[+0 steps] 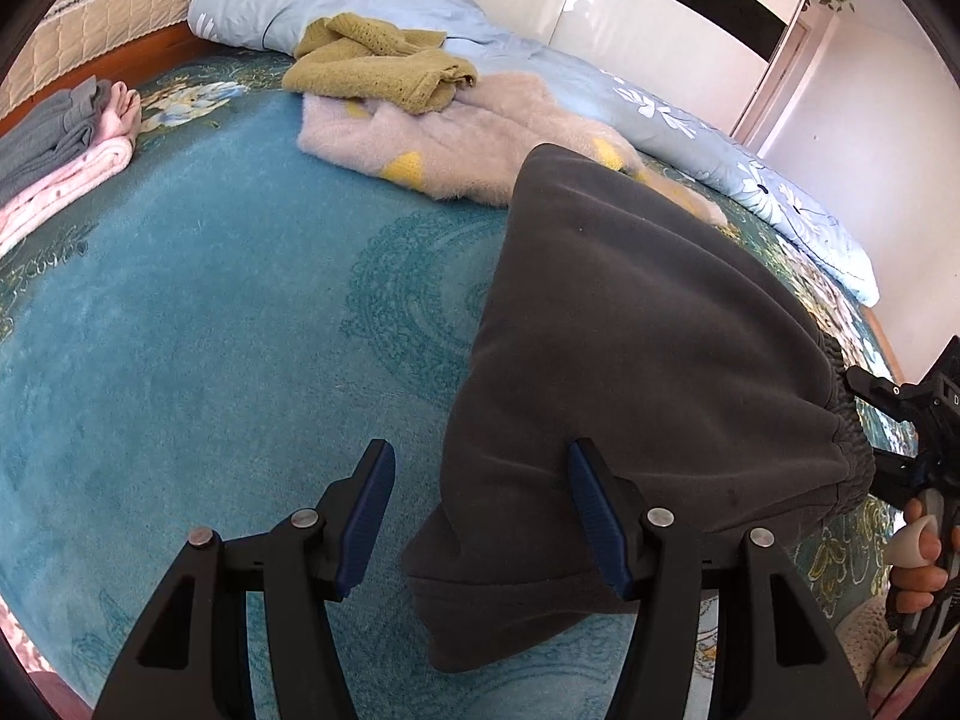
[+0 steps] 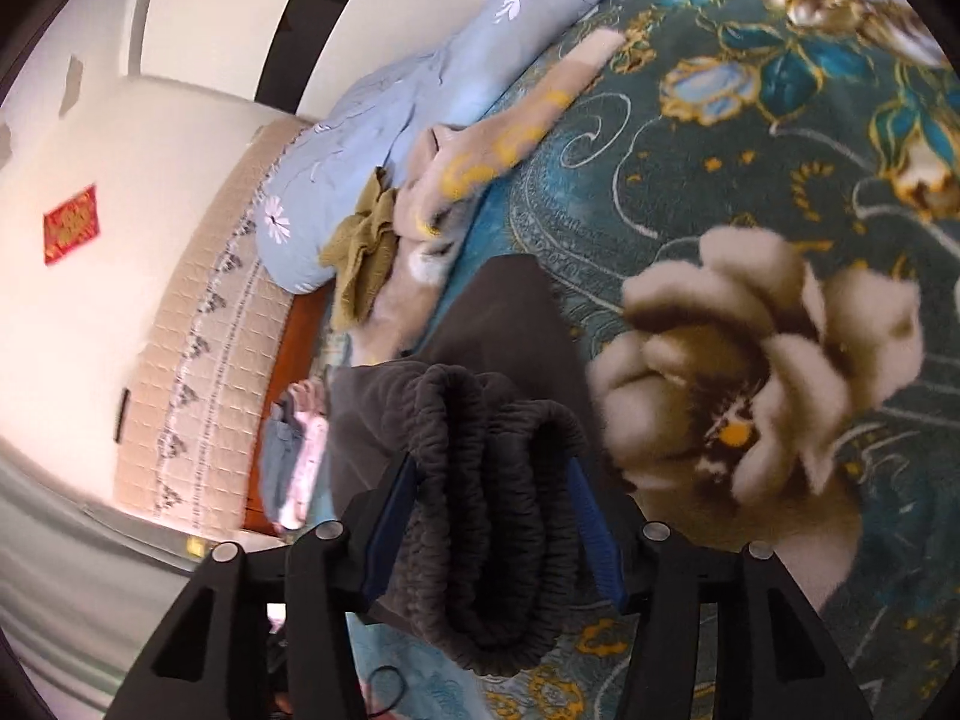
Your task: Fold clothes
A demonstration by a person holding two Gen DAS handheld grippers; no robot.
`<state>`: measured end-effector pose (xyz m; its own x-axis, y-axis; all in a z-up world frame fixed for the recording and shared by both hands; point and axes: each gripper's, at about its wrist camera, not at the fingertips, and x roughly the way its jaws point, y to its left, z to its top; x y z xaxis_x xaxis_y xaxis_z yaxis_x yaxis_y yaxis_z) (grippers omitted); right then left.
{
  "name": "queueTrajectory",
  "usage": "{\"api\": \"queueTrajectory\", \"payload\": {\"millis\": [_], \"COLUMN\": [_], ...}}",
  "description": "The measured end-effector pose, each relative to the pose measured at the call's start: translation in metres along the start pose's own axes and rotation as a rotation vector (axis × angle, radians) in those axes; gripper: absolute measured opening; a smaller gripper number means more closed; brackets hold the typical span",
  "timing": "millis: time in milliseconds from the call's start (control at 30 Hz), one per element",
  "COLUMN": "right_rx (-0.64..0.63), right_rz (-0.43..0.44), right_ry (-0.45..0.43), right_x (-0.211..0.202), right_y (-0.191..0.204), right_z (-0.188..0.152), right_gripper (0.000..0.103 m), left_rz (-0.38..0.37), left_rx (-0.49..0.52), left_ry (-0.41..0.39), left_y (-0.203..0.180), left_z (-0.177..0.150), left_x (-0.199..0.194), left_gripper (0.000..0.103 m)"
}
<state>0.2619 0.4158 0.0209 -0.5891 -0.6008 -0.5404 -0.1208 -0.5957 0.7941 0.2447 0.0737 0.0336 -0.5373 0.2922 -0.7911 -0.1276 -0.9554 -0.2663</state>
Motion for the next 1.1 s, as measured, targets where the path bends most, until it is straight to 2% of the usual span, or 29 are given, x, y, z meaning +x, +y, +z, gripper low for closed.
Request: {"api": "queueTrajectory", "payload": {"millis": [33,100,333,367,433,500,600,767,800,867,967,1000,1067,1100], "right_rx": [0.008,-0.003,-0.040,-0.048,-0.138,-0.219,-0.330,-0.537,-0.545,-0.485,-0.352,-0.310,-0.236,-0.232], "right_rz": [0.013,0.004,-0.030,-0.037,-0.160,-0.215,-0.185,-0.010,-0.003,-0.046,-0.122,-0.119,-0.060,-0.059], "right_ry": [0.002,0.010,0.037,0.041,0.052,0.055,0.066,0.037,0.048,0.093,0.139,0.138,0.115,0.114], "right_x": [0.001,0.008,0.034,0.037,0.047,0.051,0.052,0.048,0.051,0.065,0.083,0.086,0.085,0.085], "right_y": [-0.002,0.004,0.023,0.026,0.047,0.064,0.095,0.140,0.139,0.119,0.071,0.054,0.034,0.034], "right_z": [0.000,0.002,0.009,0.010,0.010,0.012,0.022,0.042,0.045,0.054,0.057,0.057,0.060,0.062], "right_gripper": [0.057,0.065,0.067,0.066,0.060,0.049,0.038,0.034,0.033,0.033,0.033,0.033,0.033,0.033], "left_rz": [-0.005,-0.012,-0.026,-0.028,-0.032,-0.039,-0.048,-0.079,-0.086,-0.082,-0.090,-0.097,-0.089,-0.082], "left_rx": [-0.006,-0.021,-0.039,-0.043,-0.056,-0.076,-0.096,-0.089,-0.090,-0.100,-0.145,-0.158,-0.157,-0.151], "left_ry": [0.002,0.006,0.010,0.012,0.017,0.023,0.025,0.008,0.008,0.018,0.011,0.003,-0.010,-0.017], "left_y": [0.001,0.004,0.008,0.009,0.012,0.016,0.019,0.018,0.019,0.022,0.036,0.040,0.043,0.043], "left_z": [0.000,0.001,0.000,0.000,0.001,0.000,-0.001,0.001,0.001,0.001,0.000,0.000,0.003,0.005], "left_x": [0.001,0.003,0.005,0.005,0.006,0.008,0.008,0.001,-0.001,-0.004,-0.014,-0.018,-0.024,-0.027], "left_gripper": [0.062,0.062,0.063,0.063,0.064,0.065,0.065,0.065,0.065,0.065,0.065,0.065,0.065,0.065]}}
